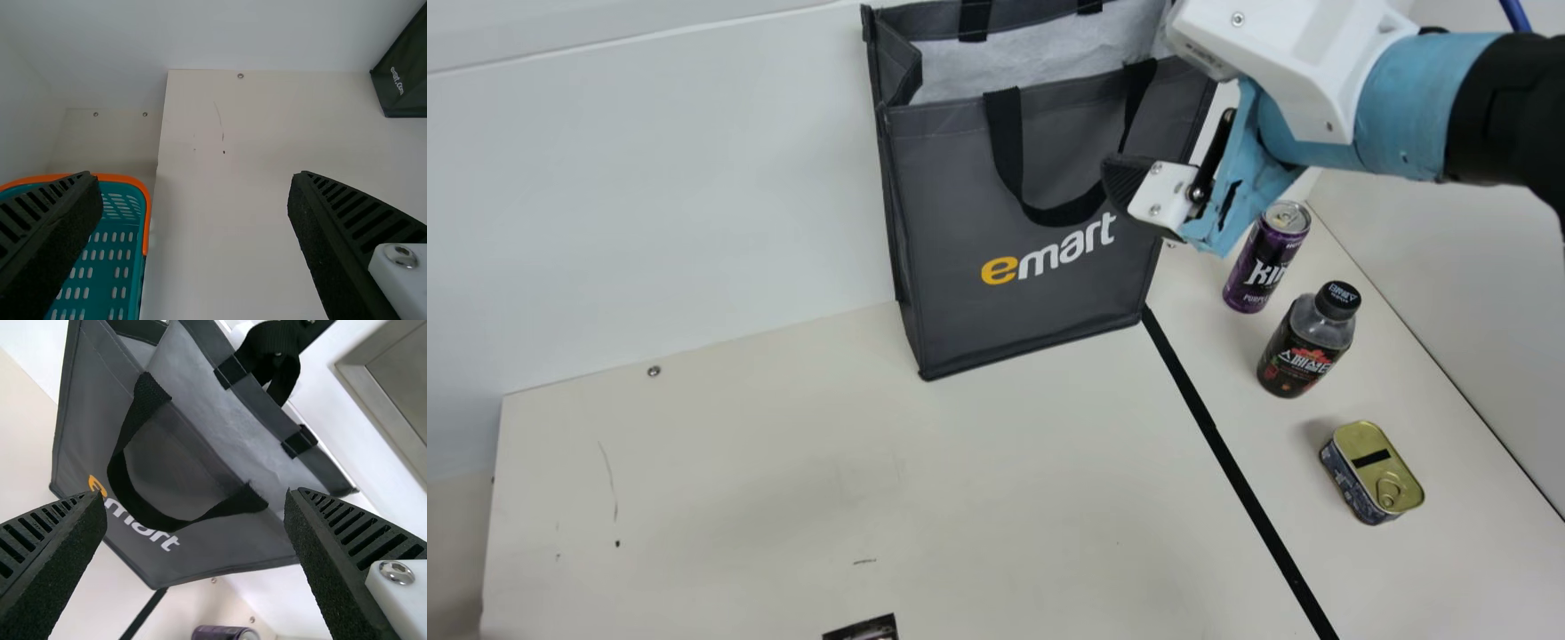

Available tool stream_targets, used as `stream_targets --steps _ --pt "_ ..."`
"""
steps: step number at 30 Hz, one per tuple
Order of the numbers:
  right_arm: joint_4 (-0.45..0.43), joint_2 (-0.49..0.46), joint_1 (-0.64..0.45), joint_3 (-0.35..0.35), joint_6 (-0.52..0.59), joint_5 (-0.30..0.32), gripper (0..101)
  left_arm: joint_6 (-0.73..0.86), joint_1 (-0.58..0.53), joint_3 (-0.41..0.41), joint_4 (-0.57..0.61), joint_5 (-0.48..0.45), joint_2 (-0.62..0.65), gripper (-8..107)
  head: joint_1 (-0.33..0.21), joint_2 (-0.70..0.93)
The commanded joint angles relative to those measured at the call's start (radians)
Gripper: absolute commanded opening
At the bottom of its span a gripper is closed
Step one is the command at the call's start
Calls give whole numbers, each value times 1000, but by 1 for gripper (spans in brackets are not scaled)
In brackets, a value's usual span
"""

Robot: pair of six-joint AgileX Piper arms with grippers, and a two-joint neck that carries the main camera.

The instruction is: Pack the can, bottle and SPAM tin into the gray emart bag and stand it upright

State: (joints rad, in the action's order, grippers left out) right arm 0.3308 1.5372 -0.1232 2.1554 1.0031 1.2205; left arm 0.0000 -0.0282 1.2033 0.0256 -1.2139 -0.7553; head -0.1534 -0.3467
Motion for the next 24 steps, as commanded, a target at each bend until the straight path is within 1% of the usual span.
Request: stream_targets --steps 1,11,24 --pt "9 14 -2 15 16 0 95 0 0 0 0 0 0 90 -21 -2" --pt "59 95 -14 85 97 0 95 0 0 0 0 0 0 90 -21 -2" --pt "160 202 -14 102 148 0 95 0 0 0 0 0 0 90 -21 -2"
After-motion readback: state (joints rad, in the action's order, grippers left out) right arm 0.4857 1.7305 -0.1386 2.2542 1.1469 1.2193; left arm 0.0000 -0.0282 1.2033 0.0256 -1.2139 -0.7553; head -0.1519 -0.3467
